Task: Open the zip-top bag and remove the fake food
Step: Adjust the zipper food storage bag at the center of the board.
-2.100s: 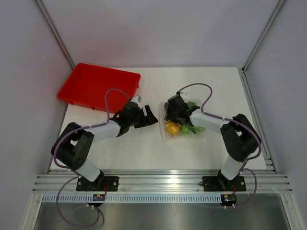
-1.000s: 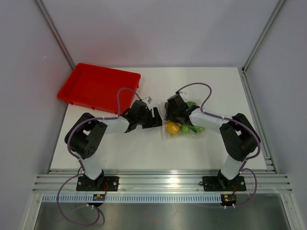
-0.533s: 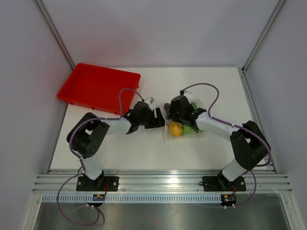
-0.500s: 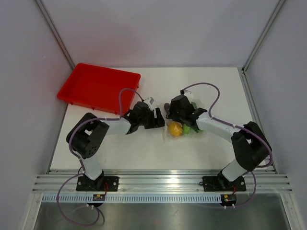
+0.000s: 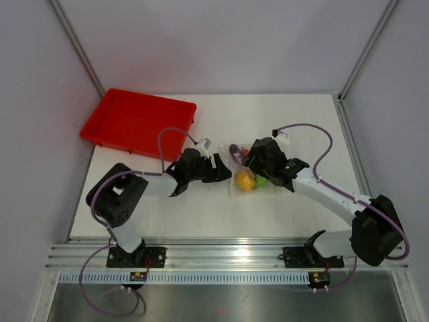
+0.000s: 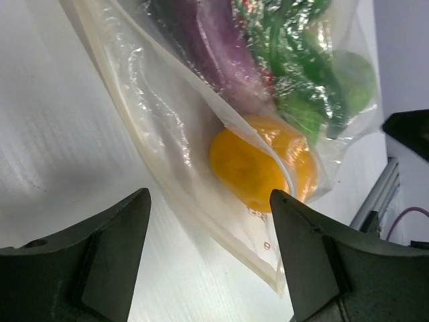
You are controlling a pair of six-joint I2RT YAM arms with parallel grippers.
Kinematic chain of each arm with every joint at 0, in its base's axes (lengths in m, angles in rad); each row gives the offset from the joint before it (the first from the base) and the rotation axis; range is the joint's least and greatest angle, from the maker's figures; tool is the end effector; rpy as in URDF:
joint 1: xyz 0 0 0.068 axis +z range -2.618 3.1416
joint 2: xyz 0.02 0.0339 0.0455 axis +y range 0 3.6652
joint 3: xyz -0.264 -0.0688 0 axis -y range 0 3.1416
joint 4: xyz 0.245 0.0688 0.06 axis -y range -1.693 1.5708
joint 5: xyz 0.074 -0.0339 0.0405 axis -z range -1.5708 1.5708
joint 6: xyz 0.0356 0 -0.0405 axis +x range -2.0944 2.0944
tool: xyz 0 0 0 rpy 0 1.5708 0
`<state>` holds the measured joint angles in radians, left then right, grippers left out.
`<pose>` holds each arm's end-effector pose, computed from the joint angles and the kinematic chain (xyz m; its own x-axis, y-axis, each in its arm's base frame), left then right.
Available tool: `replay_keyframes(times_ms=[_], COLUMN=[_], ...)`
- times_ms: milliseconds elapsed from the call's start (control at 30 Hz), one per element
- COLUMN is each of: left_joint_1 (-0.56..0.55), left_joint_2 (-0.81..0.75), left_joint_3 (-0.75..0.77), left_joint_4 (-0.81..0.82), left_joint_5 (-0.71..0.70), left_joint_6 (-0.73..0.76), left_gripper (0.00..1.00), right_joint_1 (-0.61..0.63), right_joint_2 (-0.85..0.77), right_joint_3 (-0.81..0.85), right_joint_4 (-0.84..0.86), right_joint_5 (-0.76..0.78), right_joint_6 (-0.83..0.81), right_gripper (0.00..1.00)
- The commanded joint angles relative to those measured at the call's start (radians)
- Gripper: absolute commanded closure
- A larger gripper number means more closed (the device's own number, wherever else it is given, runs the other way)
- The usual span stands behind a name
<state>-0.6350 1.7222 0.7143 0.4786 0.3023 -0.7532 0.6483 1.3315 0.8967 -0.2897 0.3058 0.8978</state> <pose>0.2630 -0.2070 0.1448 -0.8254 -0.2029 -0.5269 0.2860 0.6543 -0.7000 0.2342 0.1640 0.2496 -0.6391 0.4514 -0.6228 0.1662 0.8716 0.4612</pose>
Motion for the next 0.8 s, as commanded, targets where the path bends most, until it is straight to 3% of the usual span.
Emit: replay_keyframes(times_ms=[0, 400, 767], left_joint_1=[-0.005, -0.038, -0.034], left_joint_2=[-0.078, -0.073, -0.314], left_joint_3=[-0.044, -0.021, -0.19], left_joint_4=[0.204, 0.175, 0.106], left_joint_5=[0.035, 0.026, -0.23], left_joint_6=[-0.028, 0.0, -0.043], left_gripper=[0.25, 0.27, 0.21], right_joint_1=[0.008, 0.007, 0.007], right_joint_2=[-0.012, 0.077, 0.077], right_joint_3=[0.004, 0.013, 0.002], right_joint_4=[-0.126, -0.18, -0.161], right_joint_5=[0.035, 0.059, 0.101], right_joint_6=[0.127, 0.176, 0.159], right_gripper=[0.3, 0.36, 0.35])
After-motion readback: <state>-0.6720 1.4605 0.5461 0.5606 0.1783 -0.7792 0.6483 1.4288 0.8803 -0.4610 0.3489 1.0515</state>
